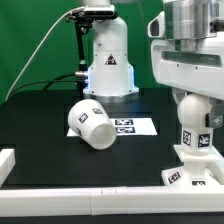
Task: Assemble lamp
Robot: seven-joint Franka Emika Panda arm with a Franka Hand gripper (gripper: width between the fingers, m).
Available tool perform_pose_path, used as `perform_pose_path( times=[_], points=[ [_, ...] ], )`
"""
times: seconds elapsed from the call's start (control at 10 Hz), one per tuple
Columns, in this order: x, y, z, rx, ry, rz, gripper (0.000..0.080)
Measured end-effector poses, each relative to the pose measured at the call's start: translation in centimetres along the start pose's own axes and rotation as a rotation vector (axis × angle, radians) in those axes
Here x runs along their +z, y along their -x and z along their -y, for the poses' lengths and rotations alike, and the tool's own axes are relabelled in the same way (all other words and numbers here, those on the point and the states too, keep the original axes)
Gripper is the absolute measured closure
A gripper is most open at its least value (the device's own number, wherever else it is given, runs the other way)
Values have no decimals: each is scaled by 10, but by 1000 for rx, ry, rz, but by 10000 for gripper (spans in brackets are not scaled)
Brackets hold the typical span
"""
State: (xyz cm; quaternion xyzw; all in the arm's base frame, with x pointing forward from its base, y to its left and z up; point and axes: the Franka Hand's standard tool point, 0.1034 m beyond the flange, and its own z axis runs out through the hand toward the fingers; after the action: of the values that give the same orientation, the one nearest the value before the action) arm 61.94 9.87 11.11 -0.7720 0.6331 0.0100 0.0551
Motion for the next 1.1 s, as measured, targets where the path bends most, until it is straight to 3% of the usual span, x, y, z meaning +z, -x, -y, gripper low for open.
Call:
perform_pose_path(
  times=[1.1],
  points=[
    [-3,-1,5,658,-39,67,223]
  ],
)
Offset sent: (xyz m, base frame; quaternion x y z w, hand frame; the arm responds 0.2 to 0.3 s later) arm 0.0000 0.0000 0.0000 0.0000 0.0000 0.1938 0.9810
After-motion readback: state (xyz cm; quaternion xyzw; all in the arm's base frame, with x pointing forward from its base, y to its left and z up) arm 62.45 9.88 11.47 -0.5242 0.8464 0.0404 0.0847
